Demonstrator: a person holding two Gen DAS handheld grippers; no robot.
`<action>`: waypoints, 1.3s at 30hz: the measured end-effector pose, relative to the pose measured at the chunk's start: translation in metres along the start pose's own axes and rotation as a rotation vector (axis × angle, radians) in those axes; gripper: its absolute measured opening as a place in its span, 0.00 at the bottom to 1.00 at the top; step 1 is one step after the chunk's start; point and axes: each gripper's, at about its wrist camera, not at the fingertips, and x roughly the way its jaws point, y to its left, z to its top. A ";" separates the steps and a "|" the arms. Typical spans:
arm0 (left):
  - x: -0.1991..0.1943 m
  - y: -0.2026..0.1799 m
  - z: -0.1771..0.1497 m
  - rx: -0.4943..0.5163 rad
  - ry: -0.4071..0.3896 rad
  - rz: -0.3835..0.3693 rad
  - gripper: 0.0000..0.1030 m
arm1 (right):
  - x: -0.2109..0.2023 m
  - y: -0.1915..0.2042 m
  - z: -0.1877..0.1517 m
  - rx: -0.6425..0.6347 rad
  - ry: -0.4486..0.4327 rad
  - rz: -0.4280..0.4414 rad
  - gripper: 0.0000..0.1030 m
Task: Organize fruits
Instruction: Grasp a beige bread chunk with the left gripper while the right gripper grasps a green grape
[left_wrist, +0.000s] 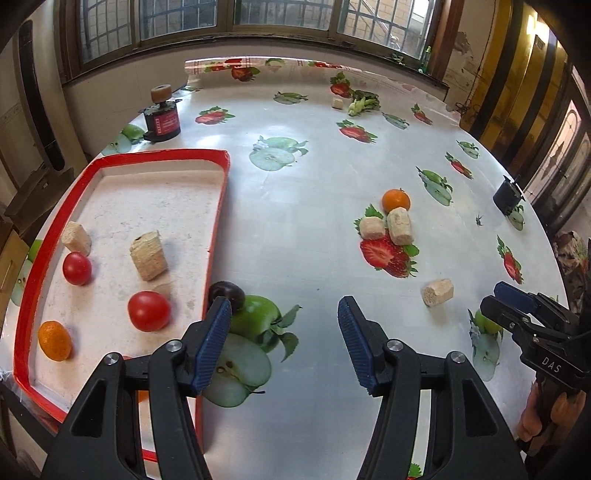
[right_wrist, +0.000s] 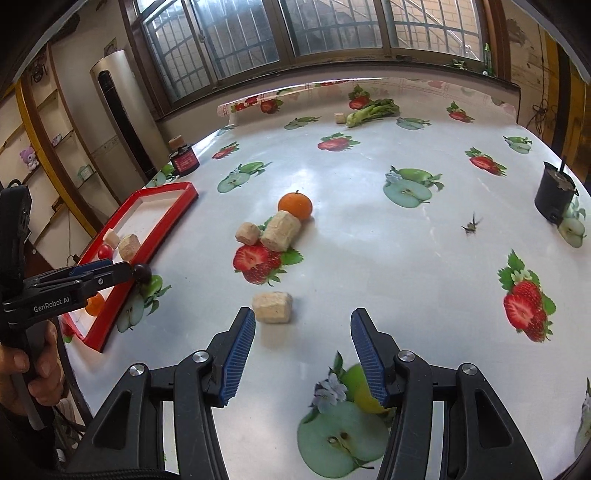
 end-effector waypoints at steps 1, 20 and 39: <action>0.001 -0.003 0.000 0.007 0.004 -0.002 0.57 | -0.001 -0.003 -0.003 0.005 0.001 -0.005 0.54; 0.044 -0.109 0.006 0.178 0.102 -0.150 0.57 | -0.011 -0.047 -0.006 0.082 -0.014 -0.045 0.55; 0.061 -0.111 0.006 0.203 0.090 -0.190 0.29 | 0.004 -0.029 -0.034 -0.040 0.093 -0.095 0.38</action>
